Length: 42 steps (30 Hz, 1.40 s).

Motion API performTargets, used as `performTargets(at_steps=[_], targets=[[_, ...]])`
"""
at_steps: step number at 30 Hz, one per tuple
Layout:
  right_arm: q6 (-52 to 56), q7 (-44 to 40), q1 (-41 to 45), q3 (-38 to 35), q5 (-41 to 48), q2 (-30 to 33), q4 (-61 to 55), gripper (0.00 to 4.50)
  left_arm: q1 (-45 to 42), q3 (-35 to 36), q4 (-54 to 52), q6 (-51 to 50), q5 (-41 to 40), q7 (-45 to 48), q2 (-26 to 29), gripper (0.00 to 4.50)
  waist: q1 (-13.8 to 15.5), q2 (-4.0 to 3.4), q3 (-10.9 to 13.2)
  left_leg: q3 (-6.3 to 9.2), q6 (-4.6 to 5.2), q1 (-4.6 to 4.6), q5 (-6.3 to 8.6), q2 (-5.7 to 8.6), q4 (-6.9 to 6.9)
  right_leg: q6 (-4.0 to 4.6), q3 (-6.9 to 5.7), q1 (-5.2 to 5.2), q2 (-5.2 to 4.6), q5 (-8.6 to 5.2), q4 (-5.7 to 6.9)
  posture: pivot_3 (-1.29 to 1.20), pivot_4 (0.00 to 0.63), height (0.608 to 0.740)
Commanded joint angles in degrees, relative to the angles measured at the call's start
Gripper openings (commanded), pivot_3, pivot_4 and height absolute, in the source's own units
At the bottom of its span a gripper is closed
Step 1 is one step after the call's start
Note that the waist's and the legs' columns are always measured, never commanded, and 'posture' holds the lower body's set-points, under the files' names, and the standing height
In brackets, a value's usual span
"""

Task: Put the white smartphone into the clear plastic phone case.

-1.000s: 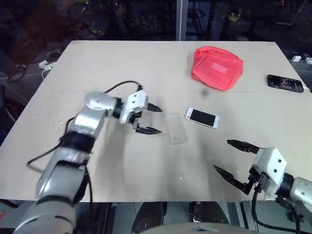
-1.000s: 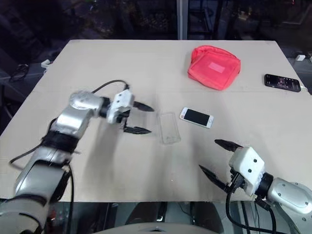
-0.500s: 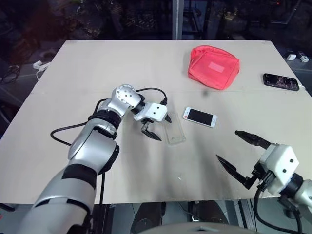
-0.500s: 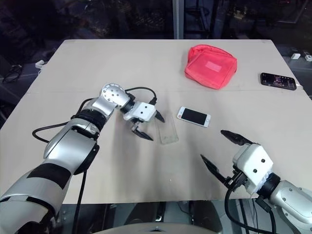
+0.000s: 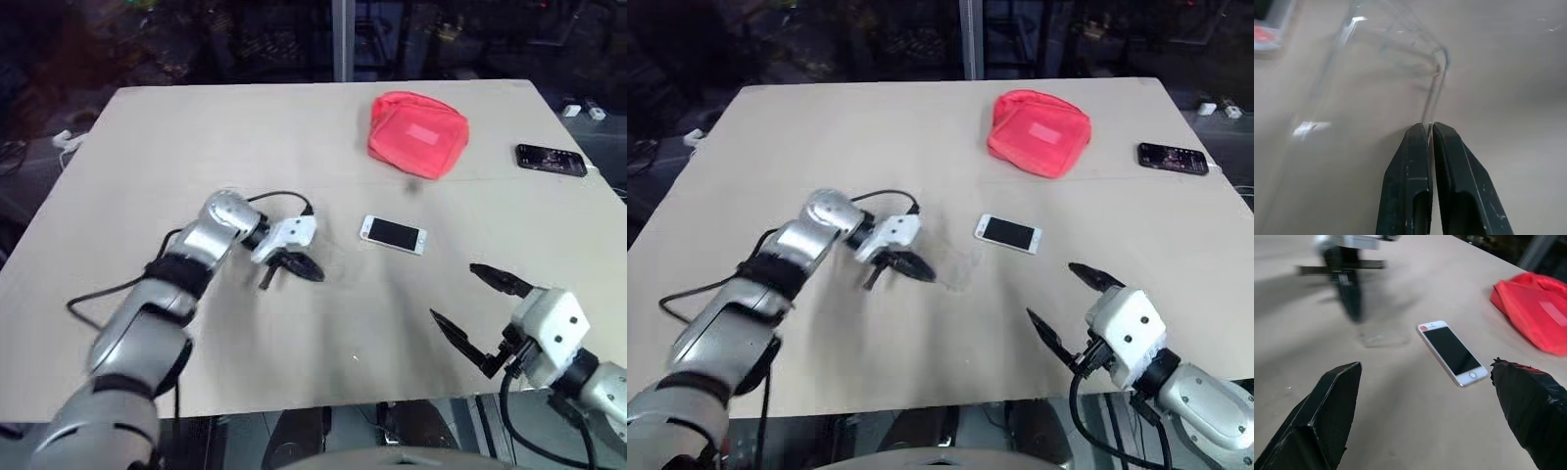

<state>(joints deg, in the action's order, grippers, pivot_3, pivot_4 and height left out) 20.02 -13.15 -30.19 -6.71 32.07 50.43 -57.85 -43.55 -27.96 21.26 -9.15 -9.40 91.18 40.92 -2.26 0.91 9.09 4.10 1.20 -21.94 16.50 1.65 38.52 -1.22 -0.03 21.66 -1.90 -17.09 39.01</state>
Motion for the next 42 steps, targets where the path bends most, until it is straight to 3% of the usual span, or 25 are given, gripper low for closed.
performTargets(at_steps=[1,7,13,16,18,19,22,27,34,38,42], targets=[[4.8,0.5,2.9,-0.2,0.9,-0.3,-2.0,4.5,4.9,4.2,-18.5,-12.6,-2.0,-5.7,2.7,0.18,0.5,0.0,0.0,0.01,0.0,-0.03,0.0,0.0,0.03,0.0,-0.01,0.01,0.0,0.0,-0.02,0.0,0.15,0.74],[12.4,-4.5,9.7,0.0,4.6,0.3,2.1,4.5,11.1,3.4,-33.4,-30.9,0.6,-19.6,-1.1,0.18,2.3,0.0,0.0,0.07,0.27,-0.03,0.15,0.12,0.11,-0.03,-0.09,-0.1,-0.07,0.0,-0.05,0.0,0.15,0.74],[13.5,-9.1,14.5,-0.5,4.0,0.0,5.6,4.5,9.2,2.9,-30.5,-25.3,1.7,-20.3,-3.0,0.18,2.0,-0.02,0.0,0.11,0.25,-0.03,0.14,0.1,0.1,-0.02,-0.12,-0.08,-0.02,0.0,-0.04,0.0,0.15,0.74],[14.8,-11.0,16.8,-1.9,5.8,-0.5,7.4,4.5,9.0,5.2,-31.7,-27.0,-1.1,-19.2,-2.3,0.92,1.8,-0.03,0.0,0.11,0.22,-0.04,0.12,0.1,0.1,-0.02,-0.13,-0.06,-0.02,0.0,-0.04,0.0,0.15,0.74],[15.5,-12.7,18.8,-2.2,6.2,0.2,8.5,4.5,10.1,7.9,-34.2,-28.3,-3.6,-19.7,-1.9,1.79,1.5,-0.03,0.0,0.11,0.2,-0.04,0.12,0.1,0.1,-0.02,-0.12,-0.06,-0.03,0.0,-0.04,0.0,0.15,0.74],[15.7,-13.8,20.1,-1.9,6.2,0.6,9.2,4.5,11.1,9.5,-35.6,-28.4,-4.5,-20.2,-1.3,2.47,1.6,-0.03,0.0,0.1,0.16,-0.04,0.09,0.1,0.1,-0.02,-0.11,-0.06,-0.03,0.0,-0.05,0.0,0.15,0.74],[16.2,-16.1,23.7,-0.9,5.8,0.7,11.5,4.5,13.9,13.1,-39.0,-29.7,-7.1,-20.6,0.8,3.7,1.4,-0.04,0.1,0.1,0.04,-0.03,0.03,0.09,0.09,-0.02,-0.11,-0.06,-0.04,0.0,-0.04,0.0,0.15,0.74],[13.4,-24.2,31.5,3.9,2.0,1.4,19.4,4.5,21.0,13.6,-39.7,-24.2,-3.2,-22.0,7.1,3.7,1.5,-0.15,0.1,0.06,0.06,0.05,0.04,0.08,0.01,-0.01,-0.07,-0.05,-0.04,0.01,-0.05,0.0,0.15,0.74],[6.3,-34.6,24.8,-0.7,1.2,3.5,16.1,4.5,21.9,10.1,-33.0,-18.4,2.0,-25.3,5.3,3.7,3.3,-0.18,0.1,0.11,0.06,-0.14,0.04,0.12,0.05,-0.02,-0.16,0.01,-0.11,0.01,-0.15,0.0,0.15,0.74],[4.7,-35.0,20.2,-4.4,0.3,2.7,13.4,4.5,21.5,8.7,-29.2,-15.9,2.6,-24.6,3.7,2.4,3.0,-0.24,0.1,0.11,0.26,-0.05,0.15,0.12,0.05,-0.02,-0.16,-0.05,-0.12,0.01,-0.09,0.0,0.15,0.74],[5.1,-33.7,18.7,-5.3,-0.8,1.7,12.2,4.5,20.3,7.7,-26.9,-13.7,3.2,-23.9,2.2,0.33,2.9,-0.37,0.0,0.07,0.28,0.13,0.16,0.12,0.04,-0.02,-0.13,-0.18,-0.11,0.01,-0.06,0.0,0.15,0.74]])
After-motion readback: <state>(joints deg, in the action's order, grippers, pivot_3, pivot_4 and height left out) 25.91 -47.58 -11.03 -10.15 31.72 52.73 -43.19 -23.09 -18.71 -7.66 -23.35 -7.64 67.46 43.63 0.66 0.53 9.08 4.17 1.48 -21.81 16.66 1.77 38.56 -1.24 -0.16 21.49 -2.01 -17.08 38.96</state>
